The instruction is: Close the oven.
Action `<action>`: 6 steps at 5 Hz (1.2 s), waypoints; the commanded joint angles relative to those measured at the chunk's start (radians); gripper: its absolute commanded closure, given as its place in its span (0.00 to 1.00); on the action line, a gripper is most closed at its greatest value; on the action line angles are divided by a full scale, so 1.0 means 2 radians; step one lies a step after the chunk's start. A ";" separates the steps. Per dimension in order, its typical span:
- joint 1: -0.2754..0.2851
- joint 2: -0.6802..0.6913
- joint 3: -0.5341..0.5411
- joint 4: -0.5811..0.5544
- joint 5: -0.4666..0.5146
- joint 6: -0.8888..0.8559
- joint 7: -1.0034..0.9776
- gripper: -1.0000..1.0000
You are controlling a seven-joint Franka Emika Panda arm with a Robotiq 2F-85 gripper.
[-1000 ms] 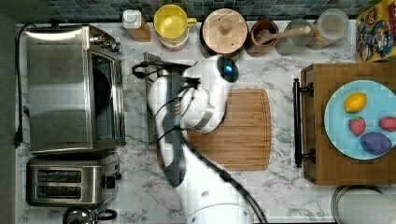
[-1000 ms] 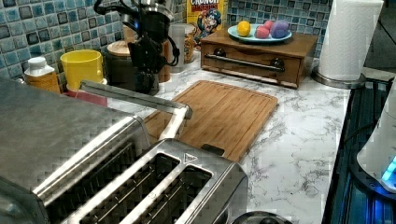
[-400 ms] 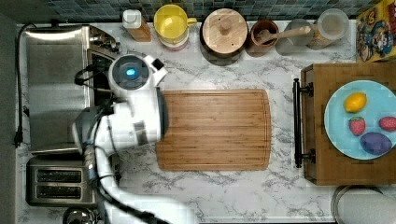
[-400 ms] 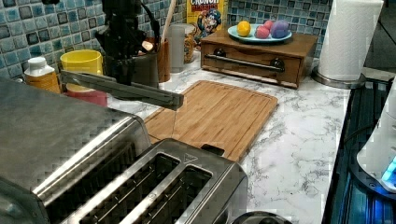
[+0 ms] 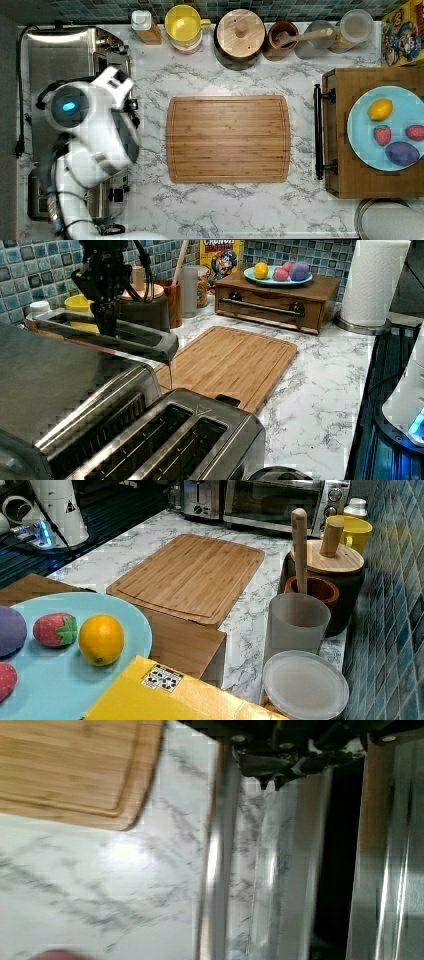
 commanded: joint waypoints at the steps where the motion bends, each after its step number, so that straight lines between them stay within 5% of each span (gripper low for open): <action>1: 0.084 0.018 0.019 0.117 -0.138 -0.051 0.192 1.00; 2: 0.083 0.010 0.011 0.125 -0.154 -0.066 0.215 1.00; 4: 0.015 -0.108 0.030 0.051 0.078 -0.013 0.015 1.00; 6: 0.040 -0.129 0.013 0.034 0.070 -0.010 0.018 1.00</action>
